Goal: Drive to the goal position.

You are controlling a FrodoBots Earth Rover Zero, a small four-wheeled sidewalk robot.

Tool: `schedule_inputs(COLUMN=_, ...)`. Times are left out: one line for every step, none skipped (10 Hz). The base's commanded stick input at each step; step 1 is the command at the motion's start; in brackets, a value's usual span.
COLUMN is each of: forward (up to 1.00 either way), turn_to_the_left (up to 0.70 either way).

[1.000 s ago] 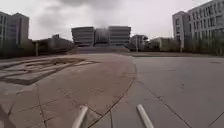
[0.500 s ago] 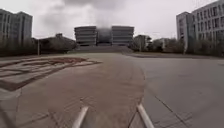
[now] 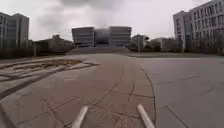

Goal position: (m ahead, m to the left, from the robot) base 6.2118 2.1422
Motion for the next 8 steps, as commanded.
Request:
schedule_inputs(forward=1.0, turn_to_the_left=-0.27)
schedule_inputs(forward=1.0, turn_to_the_left=-0.27)
schedule_inputs(forward=1.0, turn_to_the_left=-0.12)
schedule_inputs(forward=1.0, turn_to_the_left=0.0)
schedule_inputs(forward=1.0, turn_to_the_left=0.0)
schedule_inputs(forward=1.0, turn_to_the_left=0.0)
schedule_inputs(forward=1.0, turn_to_the_left=-0.27)
schedule_inputs(forward=1.0, turn_to_the_left=-0.27)
